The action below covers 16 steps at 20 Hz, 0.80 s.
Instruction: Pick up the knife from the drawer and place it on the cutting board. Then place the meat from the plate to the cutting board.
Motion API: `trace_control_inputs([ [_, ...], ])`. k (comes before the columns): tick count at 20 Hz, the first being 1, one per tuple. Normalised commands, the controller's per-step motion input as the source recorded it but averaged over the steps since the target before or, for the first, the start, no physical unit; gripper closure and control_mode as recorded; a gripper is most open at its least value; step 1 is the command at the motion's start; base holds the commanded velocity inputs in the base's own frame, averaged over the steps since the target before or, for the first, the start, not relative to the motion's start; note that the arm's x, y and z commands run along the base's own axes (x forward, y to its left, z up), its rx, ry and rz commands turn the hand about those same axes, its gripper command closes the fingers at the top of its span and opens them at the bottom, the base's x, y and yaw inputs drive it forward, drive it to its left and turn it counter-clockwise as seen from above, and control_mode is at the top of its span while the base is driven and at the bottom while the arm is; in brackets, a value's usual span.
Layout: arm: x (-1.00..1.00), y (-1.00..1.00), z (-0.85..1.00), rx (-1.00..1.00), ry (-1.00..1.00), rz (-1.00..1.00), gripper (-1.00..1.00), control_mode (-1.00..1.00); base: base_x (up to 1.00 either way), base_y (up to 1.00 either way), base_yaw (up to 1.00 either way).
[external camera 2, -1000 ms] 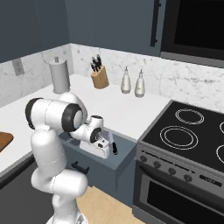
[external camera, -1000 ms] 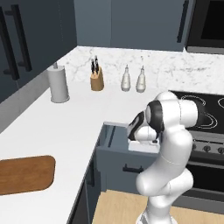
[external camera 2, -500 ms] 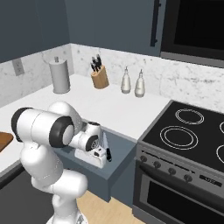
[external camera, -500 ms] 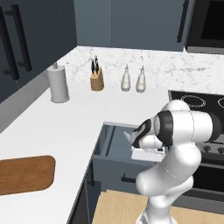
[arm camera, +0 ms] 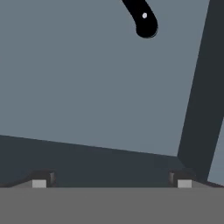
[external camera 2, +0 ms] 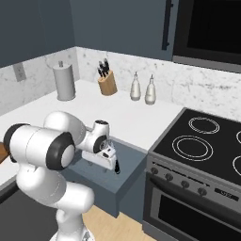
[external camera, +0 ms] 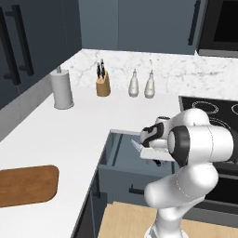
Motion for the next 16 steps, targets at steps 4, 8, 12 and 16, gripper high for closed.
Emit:
trace_control_inputs([
  [4, 0.29, -0.40, 0.01, 0.00, 0.00, 0.14, -1.00, -1.00, 0.00, 0.00, 0.00],
  [8, 0.11, -0.40, -0.18, 0.00, 0.00, 0.21, -1.00, -1.00, 0.00, 0.00, 0.00],
  [12, 0.02, -0.07, -0.28, 0.00, -0.02, 0.16, -1.00, -1.00, 0.00, 0.00, 0.00],
  [16, 0.28, 0.00, -0.17, 0.00, -0.06, 0.04, -1.00, -1.00, 0.00, 0.00, 0.00],
])
